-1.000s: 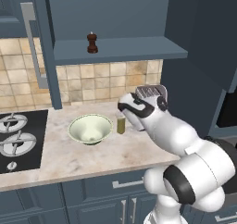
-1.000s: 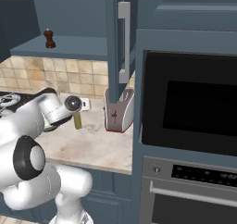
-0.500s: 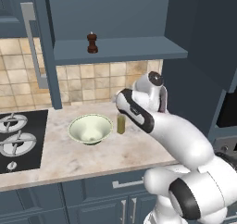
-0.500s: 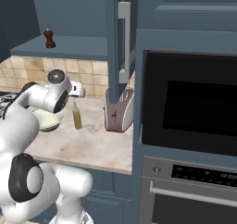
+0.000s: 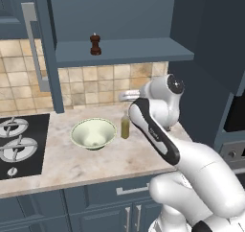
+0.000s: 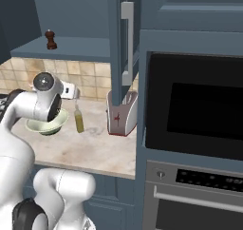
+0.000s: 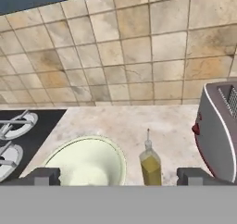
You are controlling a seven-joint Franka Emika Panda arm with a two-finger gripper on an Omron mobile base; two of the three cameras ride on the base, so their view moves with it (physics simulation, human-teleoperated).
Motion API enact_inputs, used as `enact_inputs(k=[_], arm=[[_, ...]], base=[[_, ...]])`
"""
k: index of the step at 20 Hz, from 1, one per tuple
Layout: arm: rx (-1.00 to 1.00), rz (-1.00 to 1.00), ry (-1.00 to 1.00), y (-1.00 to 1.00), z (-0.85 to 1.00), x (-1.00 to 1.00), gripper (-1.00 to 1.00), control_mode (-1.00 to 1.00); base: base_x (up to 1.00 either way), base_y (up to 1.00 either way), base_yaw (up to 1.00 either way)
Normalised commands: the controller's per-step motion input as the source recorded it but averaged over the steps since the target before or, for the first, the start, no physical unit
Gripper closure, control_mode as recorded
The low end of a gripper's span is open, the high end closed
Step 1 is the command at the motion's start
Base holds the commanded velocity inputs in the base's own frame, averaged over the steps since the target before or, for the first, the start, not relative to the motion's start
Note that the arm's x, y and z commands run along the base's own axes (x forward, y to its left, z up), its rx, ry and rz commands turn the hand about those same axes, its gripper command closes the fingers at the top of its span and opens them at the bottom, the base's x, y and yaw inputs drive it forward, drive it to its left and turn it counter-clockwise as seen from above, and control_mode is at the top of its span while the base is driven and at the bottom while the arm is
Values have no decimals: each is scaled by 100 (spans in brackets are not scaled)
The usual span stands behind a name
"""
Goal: Retrieve the bottle and the shaker from the cabinet and place them next to the mixing bowl on the counter. Then add garlic from the fridge to the mixing bowl.
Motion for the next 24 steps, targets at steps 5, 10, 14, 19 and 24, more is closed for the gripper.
enact_inputs(k=[5,10,14,19,24], arm=[[4,0,-12,0,88,-23,-100,-100],[0,0,-3,-2,81,-16,-100,-100],[0,0,0,0,71,-14,-100,-100],[-1,0,0,4,69,-10,-100,-100],[-10,0,3,15,20,0,-100,-100]], base=[[0,0,0],[0,0,0],[0,0,0],[0,0,0],[0,0,0]])
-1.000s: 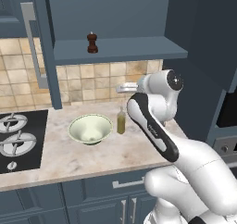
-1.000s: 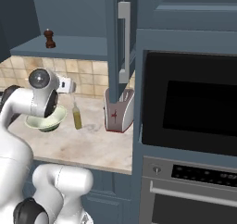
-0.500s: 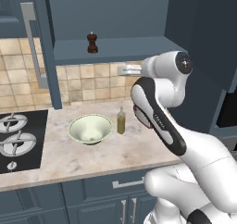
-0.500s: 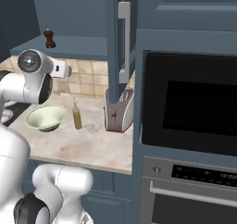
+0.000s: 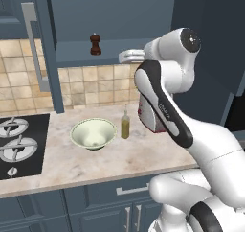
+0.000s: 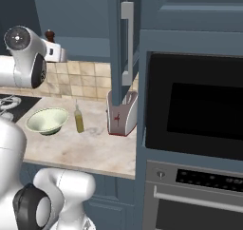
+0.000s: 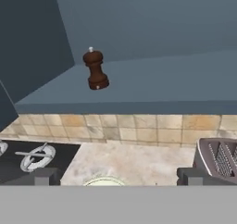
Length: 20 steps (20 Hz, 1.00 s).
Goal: Retrieve the bottle and the shaker from the cabinet and place them next to the mixing bowl on the counter. Then add garlic from the fridge to the mixing bowl.
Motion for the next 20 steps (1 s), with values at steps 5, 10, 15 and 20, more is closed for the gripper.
enact_inputs(k=[5,10,15,20], arm=[[-12,0,6,21,-5,10,-100,-100],[0,0,0,7,-1,4,-100,-100],[0,0,-3,19,2,22,-100,-100],[0,1,-3,25,4,35,-100,-100]], base=[[0,0,0],[0,0,0],[0,0,0],[0,0,0]])
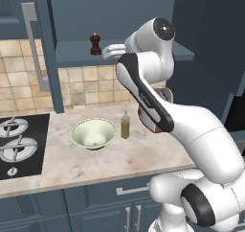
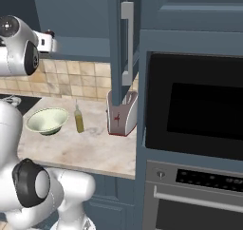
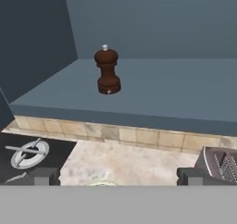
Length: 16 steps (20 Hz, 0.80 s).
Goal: Retrieve the bottle and the shaker from the cabinet and place them next to the mixing bowl on the counter. Then add garlic from the fridge to the mixing bowl.
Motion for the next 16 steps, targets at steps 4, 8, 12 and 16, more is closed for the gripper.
enact_inputs(k=[4,8,12,16], arm=[[0,3,0,24,16,40,-100,-100],[0,4,0,10,23,39,-100,-100],[0,5,2,5,6,35,-100,-100],[-1,7,8,0,-3,39,-100,-100]], base=[[0,0,0],[0,0,0],[0,0,0],[0,0,0]])
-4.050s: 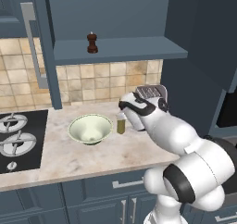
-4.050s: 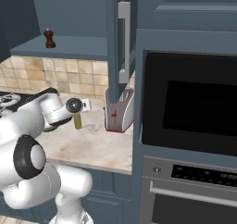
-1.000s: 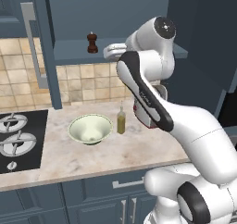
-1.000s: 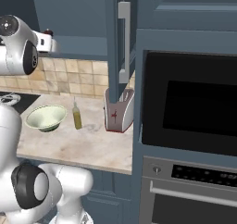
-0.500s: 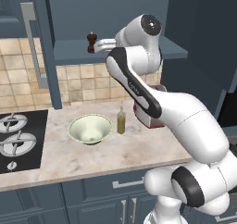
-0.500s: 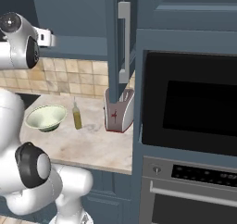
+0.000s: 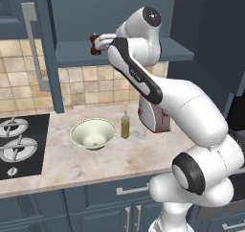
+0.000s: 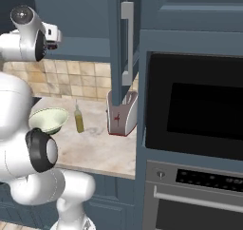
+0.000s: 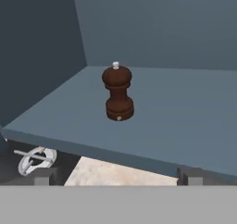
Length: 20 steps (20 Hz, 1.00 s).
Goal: Retrieve the bottle and the shaker from the cabinet and place them next to the mixing bowl on the counter. Then add garlic from the fridge to the mixing bowl.
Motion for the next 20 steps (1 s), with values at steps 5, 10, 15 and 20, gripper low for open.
enact_inputs(k=[5,10,15,20], arm=[[0,3,7,0,-25,23,-100,-100],[0,0,1,0,-16,19,-100,-100],[0,1,1,2,-4,16,-100,-100],[0,1,1,4,-4,20,-100,-100]], base=[[0,0,0],[0,0,0],[0,0,0],[0,0,0]])
